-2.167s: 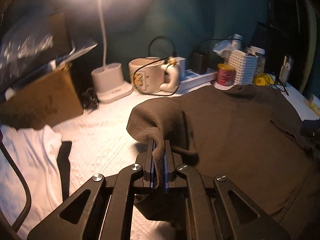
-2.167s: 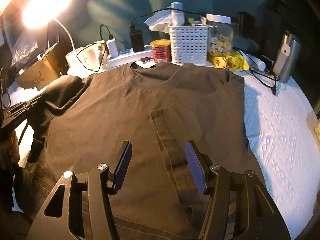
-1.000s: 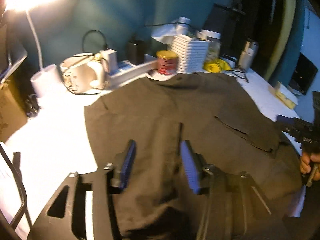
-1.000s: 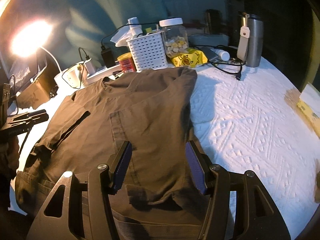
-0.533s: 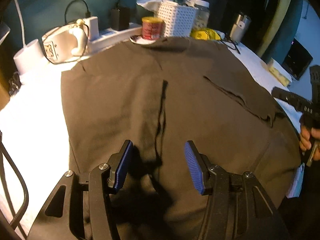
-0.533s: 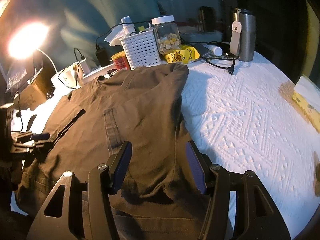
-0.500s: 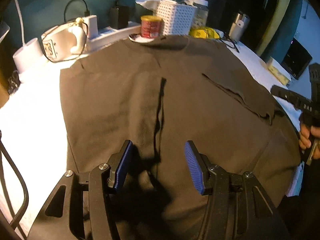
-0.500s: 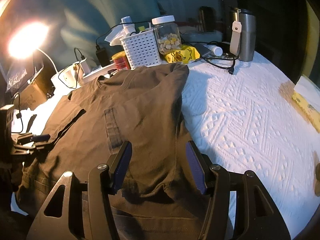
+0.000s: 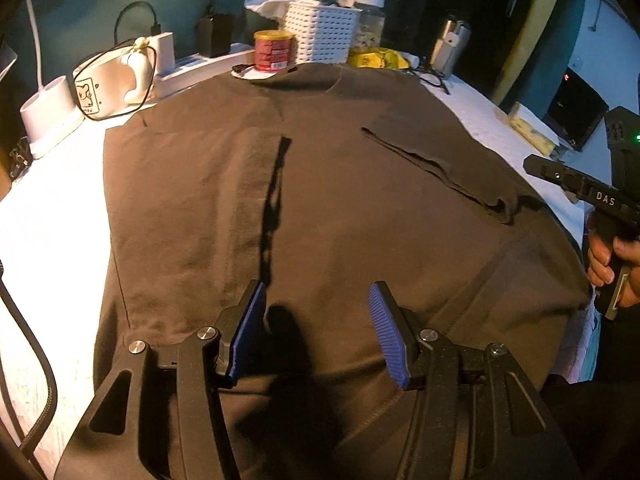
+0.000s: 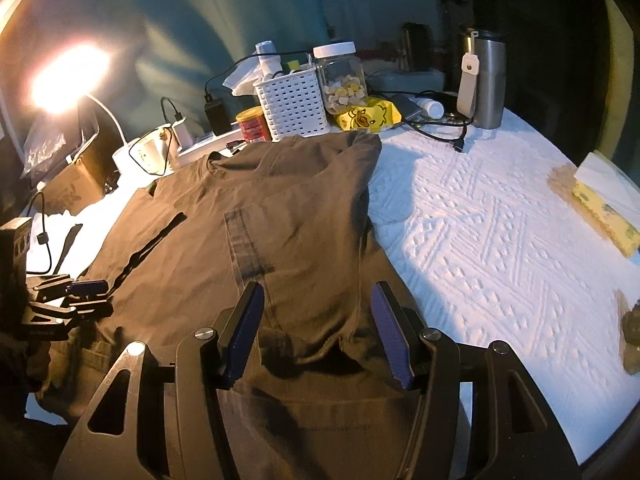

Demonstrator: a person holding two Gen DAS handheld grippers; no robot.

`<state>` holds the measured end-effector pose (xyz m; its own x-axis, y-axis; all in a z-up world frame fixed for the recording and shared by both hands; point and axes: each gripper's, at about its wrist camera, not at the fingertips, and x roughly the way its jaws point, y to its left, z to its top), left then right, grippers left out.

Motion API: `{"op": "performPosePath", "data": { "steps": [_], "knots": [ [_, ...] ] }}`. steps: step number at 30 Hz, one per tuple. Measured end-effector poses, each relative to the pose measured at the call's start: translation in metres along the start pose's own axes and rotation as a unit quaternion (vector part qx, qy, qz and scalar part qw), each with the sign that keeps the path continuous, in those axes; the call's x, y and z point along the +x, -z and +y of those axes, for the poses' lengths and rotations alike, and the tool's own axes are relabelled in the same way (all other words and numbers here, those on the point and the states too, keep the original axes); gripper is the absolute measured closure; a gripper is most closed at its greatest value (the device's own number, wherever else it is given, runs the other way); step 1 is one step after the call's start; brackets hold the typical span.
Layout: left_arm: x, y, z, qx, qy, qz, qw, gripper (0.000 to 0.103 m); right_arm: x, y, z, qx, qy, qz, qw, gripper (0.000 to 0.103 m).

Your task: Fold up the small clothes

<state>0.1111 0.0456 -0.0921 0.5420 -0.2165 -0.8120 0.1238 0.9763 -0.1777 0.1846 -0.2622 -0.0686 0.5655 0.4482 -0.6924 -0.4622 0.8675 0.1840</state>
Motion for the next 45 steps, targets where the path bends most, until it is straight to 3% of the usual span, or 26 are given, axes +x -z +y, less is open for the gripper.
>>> {"op": "performPosePath", "data": {
  "steps": [18, 30, 32, 37, 45],
  "knots": [
    [-0.042, 0.029, -0.036, -0.001, 0.001, -0.063, 0.998, 0.049, -0.041, 0.038, 0.011, -0.014, 0.006, -0.012, 1.0, 0.044],
    [-0.042, 0.06, -0.057, -0.012, -0.004, -0.063, 0.998, 0.049, -0.048, 0.073, -0.018, -0.008, 0.033, 0.003, 0.999, 0.044],
    [-0.044, 0.064, -0.058, -0.014, -0.009, -0.063, 0.9979, 0.049, -0.046, 0.076, -0.023, -0.008, 0.032, 0.006, 0.999, 0.044],
    [-0.052, 0.075, -0.052, -0.032, -0.034, -0.065, 0.9968, 0.049, -0.039, 0.083, -0.026, -0.019, 0.027, 0.019, 0.999, 0.062],
    [-0.078, 0.096, -0.029, -0.054, -0.089, -0.075, 0.9917, 0.049, -0.031, 0.086, -0.032, -0.021, 0.045, 0.022, 0.998, 0.064]
  ]
}}
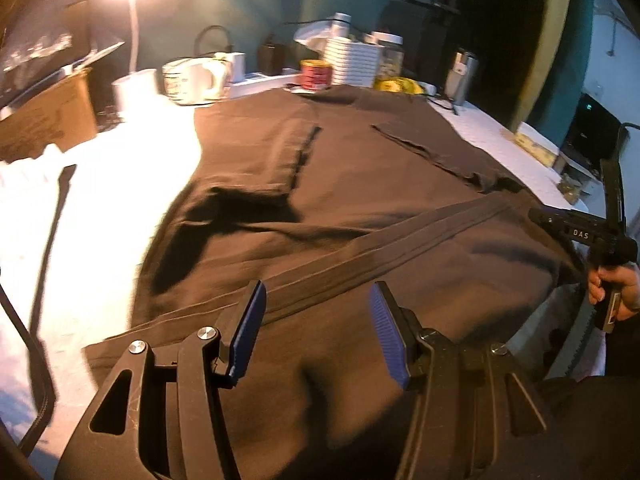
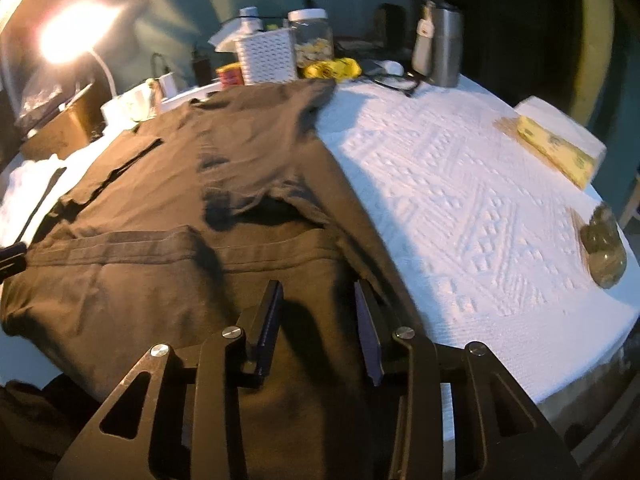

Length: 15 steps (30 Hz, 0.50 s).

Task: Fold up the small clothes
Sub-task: 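Grasp the shirt hem with the left gripper while the right gripper grasps the hem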

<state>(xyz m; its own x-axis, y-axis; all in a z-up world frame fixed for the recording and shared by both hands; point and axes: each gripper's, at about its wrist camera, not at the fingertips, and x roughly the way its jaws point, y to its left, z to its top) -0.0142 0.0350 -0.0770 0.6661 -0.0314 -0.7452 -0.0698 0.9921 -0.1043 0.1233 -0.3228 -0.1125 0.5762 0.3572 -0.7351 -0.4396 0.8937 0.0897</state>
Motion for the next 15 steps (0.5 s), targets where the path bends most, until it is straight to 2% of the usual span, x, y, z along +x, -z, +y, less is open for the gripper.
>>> {"op": "performPosePath", "data": {
  "steps": [6, 7, 9, 13, 15],
  "knots": [
    [-0.015, 0.01, 0.037, -0.025, -0.043, -0.001, 0.9987, 0.049, 0.006, -0.003, 0.01, -0.012, 0.014, -0.005, 1.0, 0.065],
    [-0.017, 0.012, 0.044, -0.032, -0.052, -0.003, 0.9981, 0.049, 0.007, -0.003, 0.012, -0.014, 0.016, -0.006, 1.0, 0.075],
    [-0.021, 0.017, 0.057, -0.045, -0.065, -0.005, 0.9969, 0.049, 0.008, -0.003, 0.018, -0.02, 0.017, -0.004, 1.0, 0.084],
    [-0.025, 0.028, 0.076, -0.065, -0.079, -0.004, 0.9947, 0.049, 0.006, -0.002, 0.023, -0.024, 0.02, -0.002, 1.0, 0.094],
    [-0.027, 0.031, 0.08, -0.067, -0.087, -0.003, 0.9939, 0.049, 0.001, 0.0, 0.024, -0.018, 0.016, -0.008, 1.0, 0.096]
  ]
}}
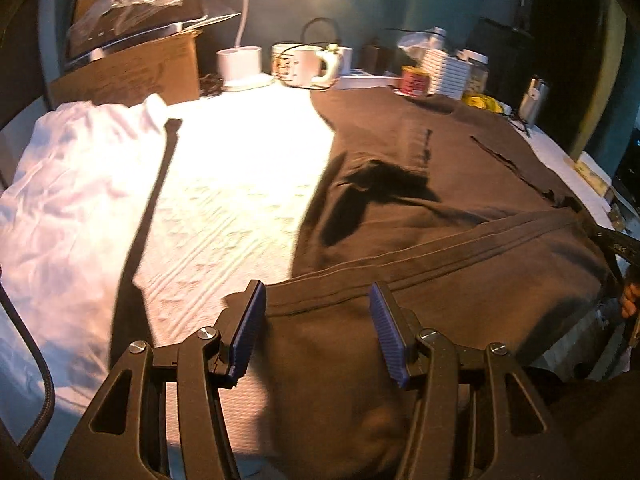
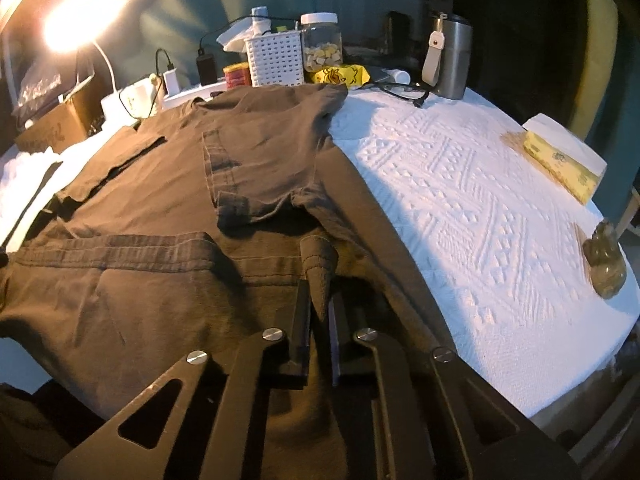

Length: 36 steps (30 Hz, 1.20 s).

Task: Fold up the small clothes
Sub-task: 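Grasp the shirt hem with the left gripper while the right gripper grasps the hem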

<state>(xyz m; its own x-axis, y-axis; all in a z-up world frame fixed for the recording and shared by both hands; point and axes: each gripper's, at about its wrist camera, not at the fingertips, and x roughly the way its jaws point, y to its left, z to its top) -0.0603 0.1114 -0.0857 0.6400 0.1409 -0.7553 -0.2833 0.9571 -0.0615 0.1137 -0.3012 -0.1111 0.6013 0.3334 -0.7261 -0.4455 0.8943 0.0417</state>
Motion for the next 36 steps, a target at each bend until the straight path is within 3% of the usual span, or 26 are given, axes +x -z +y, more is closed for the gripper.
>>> {"op": "performPosePath", "data": {
  "steps": [5, 9, 12, 14, 15, 18, 29, 36],
  "knots": [
    [0.0, 0.008, 0.011, -0.006, -0.024, 0.004, 0.9997, 0.049, -0.012, 0.001, 0.004, -0.001, -0.004, -0.014, 1.0, 0.097],
    [0.01, 0.015, 0.01, -0.004, -0.021, 0.024, 0.9995, 0.049, -0.025, -0.002, 0.006, -0.001, 0.0, -0.03, 1.0, 0.097],
    [0.008, 0.019, 0.004, 0.011, -0.02, 0.014, 0.9996, 0.05, -0.034, -0.003, 0.005, -0.001, 0.003, -0.039, 0.999, 0.097],
    [0.005, 0.021, 0.002, 0.015, -0.006, 0.011, 0.9998, 0.067, -0.041, -0.002, 0.004, 0.0, 0.004, -0.045, 0.999, 0.097],
    [0.005, 0.02, 0.0, 0.019, 0.001, 0.011, 0.9998, 0.081, -0.044, -0.002, 0.003, 0.001, 0.004, -0.049, 0.999, 0.097],
    [-0.001, 0.019, -0.006, 0.028, 0.012, 0.003, 0.9995, 0.097, -0.052, -0.002, 0.001, 0.007, -0.001, -0.057, 0.998, 0.097],
    [-0.044, -0.006, -0.021, 0.024, 0.04, -0.095, 0.9944, 0.1, -0.078, -0.007, -0.01, 0.024, 0.001, -0.091, 0.996, 0.097],
    [-0.049, -0.022, -0.02, 0.016, 0.034, -0.124, 0.9916, 0.1, -0.083, -0.011, -0.02, 0.036, 0.008, -0.099, 0.994, 0.097]
  ]
}}
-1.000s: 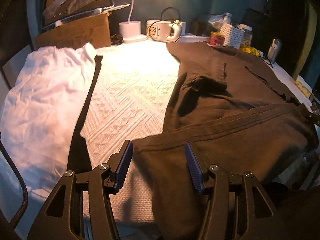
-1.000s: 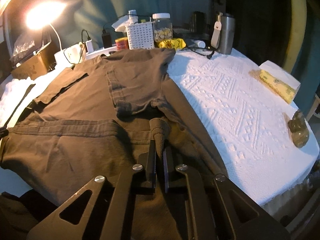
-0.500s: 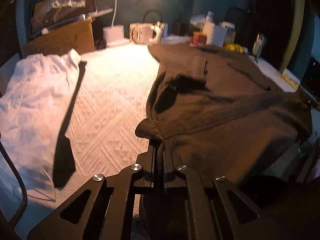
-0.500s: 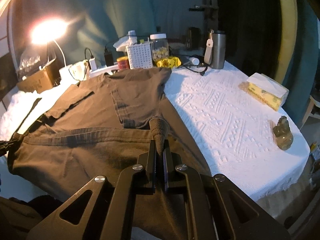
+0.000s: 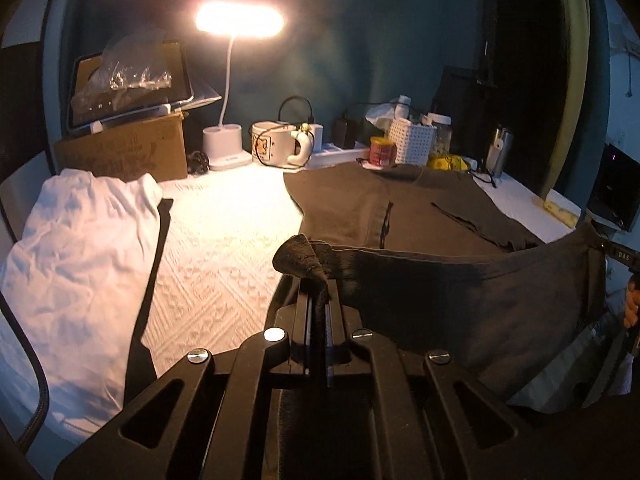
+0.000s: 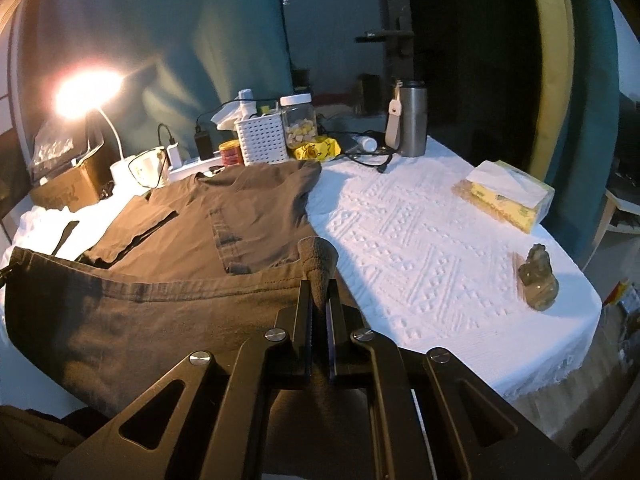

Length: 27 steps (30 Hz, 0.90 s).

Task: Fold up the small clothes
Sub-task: 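Grasp the shirt hem with the left gripper while the right gripper grasps the hem, then lift the hem with both grippers and fold it toward the collar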

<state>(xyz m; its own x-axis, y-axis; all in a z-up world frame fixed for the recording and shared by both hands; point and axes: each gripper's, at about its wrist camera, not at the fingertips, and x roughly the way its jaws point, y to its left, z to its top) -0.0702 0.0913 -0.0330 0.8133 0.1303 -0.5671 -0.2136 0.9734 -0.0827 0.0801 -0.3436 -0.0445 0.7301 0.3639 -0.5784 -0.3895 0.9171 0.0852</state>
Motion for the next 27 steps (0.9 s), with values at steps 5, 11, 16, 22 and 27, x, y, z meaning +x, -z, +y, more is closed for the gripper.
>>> {"op": "performPosePath", "data": {
  "steps": [5, 11, 16, 22, 27],
  "knots": [
    [0.005, -0.013, 0.002, -0.004, -0.002, -0.011, 0.9999, 0.1, -0.002, -0.007, -0.004, 0.006, 0.004, -0.007, 1.0, 0.097],
    [0.01, -0.029, 0.003, -0.001, -0.006, -0.025, 0.9997, 0.101, 0.0, -0.018, -0.002, 0.006, 0.006, -0.013, 1.0, 0.097],
    [0.018, -0.039, 0.001, 0.006, -0.006, -0.028, 0.9996, 0.101, 0.004, -0.029, -0.001, 0.007, 0.005, -0.018, 1.0, 0.097],
    [0.026, -0.054, 0.007, -0.002, -0.012, -0.036, 0.9993, 0.101, 0.012, -0.046, -0.002, 0.007, 0.006, -0.022, 1.0, 0.097],
    [0.033, -0.067, 0.009, -0.001, -0.018, -0.044, 0.9989, 0.101, 0.023, -0.063, -0.001, 0.005, 0.001, -0.027, 1.0, 0.097]
  ]
}}
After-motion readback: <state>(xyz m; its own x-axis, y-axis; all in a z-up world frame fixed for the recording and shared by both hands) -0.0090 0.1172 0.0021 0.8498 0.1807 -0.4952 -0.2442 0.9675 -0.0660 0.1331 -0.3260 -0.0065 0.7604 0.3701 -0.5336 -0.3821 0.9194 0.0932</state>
